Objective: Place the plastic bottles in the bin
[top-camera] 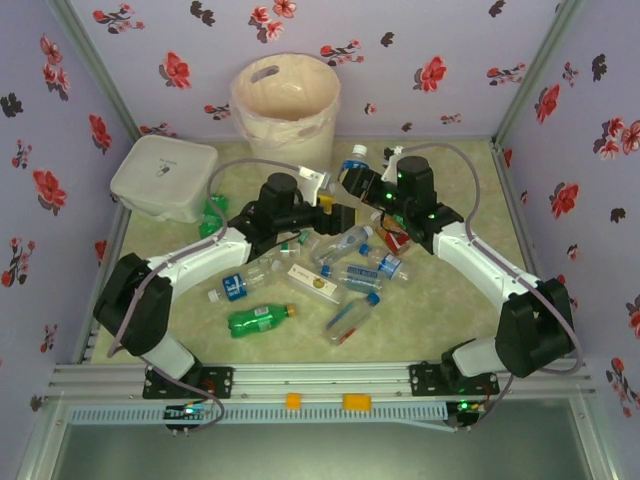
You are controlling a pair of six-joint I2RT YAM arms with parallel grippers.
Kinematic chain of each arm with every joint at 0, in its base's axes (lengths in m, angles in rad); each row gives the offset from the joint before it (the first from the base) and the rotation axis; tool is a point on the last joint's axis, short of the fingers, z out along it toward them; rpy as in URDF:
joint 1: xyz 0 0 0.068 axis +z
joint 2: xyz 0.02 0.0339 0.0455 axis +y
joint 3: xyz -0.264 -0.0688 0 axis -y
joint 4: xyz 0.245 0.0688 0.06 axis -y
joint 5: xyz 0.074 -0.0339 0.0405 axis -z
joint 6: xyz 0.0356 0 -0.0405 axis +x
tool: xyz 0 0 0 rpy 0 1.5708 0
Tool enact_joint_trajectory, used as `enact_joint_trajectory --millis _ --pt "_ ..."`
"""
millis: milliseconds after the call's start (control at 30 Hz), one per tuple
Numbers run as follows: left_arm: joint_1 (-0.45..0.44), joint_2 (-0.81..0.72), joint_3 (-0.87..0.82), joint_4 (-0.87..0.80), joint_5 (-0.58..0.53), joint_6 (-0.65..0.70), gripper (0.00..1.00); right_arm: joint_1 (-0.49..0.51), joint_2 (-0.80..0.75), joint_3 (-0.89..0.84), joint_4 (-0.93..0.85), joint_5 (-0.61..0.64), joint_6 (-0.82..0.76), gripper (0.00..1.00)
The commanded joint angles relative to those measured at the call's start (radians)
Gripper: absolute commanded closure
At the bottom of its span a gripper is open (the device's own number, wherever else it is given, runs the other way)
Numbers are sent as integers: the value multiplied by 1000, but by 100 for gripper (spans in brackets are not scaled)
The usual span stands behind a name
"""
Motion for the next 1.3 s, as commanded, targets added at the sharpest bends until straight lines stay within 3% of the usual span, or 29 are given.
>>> enact_joint_trajectory --millis 0,133,400,533,800,1067,1267 --pt "-5 25 28 60 18 -9 20 11 -28 -22 35 -17 23 50" --pt "-5 37 31 84 18 -9 25 16 -29 -29 58 -24 42 48" --pt "-3 41 27 78 17 -6 55 16 -43 -24 45 6 33 33" --pt "1 19 9 71 -2 -8 54 2 -59 -7 8 25 8 1" --pt "42 -86 1 -70 -125 81 54 -110 -144 39 -174 120 -84 0" --pt "106 -153 198 -294 -338 297 52 -176 -182 21 -354 355 -159 0" --pt "200 -119 356 -323 -375 344 52 -211 -202 -67 -321 418 -124 0"
